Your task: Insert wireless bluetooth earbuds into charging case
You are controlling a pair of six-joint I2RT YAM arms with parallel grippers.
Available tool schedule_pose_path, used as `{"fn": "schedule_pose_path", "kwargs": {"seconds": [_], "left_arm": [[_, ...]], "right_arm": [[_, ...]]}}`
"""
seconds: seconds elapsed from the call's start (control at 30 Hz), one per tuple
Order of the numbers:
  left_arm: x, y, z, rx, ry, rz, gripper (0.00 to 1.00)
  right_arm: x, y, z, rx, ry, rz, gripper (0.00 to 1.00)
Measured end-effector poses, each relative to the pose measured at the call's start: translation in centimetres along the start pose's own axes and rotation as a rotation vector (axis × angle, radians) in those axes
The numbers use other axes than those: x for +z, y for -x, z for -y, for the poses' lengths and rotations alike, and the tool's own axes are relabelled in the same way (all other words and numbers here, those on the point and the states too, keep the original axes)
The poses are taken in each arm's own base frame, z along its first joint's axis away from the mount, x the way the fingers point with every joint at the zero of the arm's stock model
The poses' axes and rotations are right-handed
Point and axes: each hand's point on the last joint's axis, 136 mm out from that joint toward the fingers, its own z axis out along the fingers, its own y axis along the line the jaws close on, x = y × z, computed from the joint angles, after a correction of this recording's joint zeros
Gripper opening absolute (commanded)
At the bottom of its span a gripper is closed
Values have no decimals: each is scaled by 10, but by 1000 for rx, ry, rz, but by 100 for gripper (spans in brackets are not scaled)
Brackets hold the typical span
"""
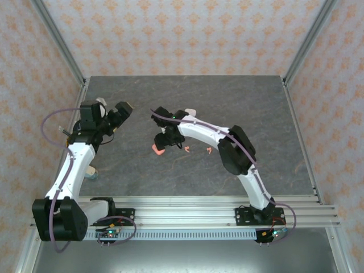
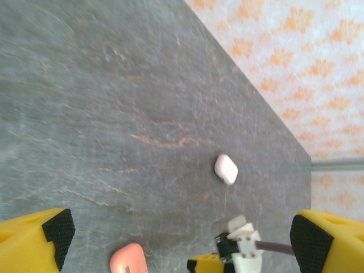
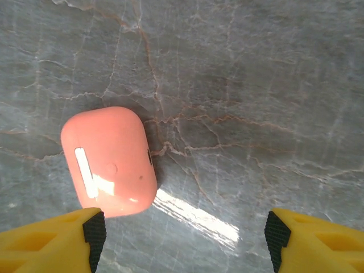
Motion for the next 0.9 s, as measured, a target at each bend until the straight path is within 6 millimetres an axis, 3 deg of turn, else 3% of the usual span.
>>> {"fn": "schedule_pose_path", "kwargs": {"seconds": [0.13, 0.4, 0.77, 0.9], "left_arm": [[-6, 7, -11, -24, 39, 24, 100], [-5, 2, -21, -38, 77, 5, 100], [-5, -1, -24, -44, 93, -8, 100], [-5, 0, -24, -44, 93, -8, 100]], "right_arm": [[11, 4, -9, -3, -30, -13, 76], [20, 8, -23, -6, -34, -22, 75], [37, 2, -21, 7, -48, -57, 70], [36, 4, -22, 14, -47, -52, 63]]}}
